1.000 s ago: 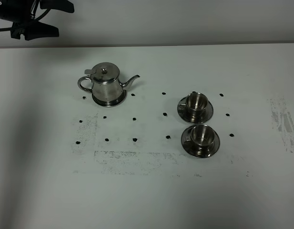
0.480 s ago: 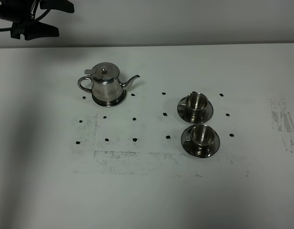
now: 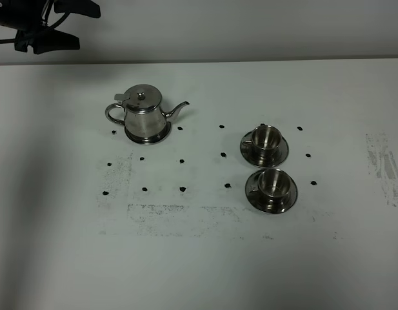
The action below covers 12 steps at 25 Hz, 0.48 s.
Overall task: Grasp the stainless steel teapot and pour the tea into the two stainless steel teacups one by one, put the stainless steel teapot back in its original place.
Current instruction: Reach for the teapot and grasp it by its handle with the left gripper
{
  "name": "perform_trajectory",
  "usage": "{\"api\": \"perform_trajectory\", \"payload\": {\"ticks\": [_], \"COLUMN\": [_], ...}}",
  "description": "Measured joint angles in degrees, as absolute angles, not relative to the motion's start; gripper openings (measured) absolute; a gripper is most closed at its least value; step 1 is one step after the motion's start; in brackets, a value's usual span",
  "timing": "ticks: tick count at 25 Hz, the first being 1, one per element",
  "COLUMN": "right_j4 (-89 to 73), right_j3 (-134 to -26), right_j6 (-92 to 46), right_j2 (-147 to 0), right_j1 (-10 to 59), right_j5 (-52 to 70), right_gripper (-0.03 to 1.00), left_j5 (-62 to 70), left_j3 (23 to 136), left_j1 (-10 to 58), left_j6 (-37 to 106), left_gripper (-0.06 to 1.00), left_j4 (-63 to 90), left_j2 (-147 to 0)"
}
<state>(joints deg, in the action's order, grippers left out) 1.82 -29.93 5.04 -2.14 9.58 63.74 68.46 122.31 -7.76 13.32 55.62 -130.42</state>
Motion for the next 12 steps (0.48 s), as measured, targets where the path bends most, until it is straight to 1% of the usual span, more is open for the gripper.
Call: {"api": "perform_trajectory", "payload": {"ticks": [6,12], "right_j4": [1.80,1.66], "right_j3": [-29.93,-29.93], "right_j6": [5.04,4.99], "right_j2": [-2.14,-1.26], "right_j1": [9.28,5.00], "right_j5": [63.74,63.74], "right_gripper": [0.52,0.52], "left_j5": [68.46,68.46], "left_j3": [122.31,122.31], "left_j1": [-7.76,-7.76], "left_j6": [13.52,14.53], "left_gripper": [0.74,0.74], "left_j4": [55.62,55.62], "left_j2": [-130.42,-130.42]}}
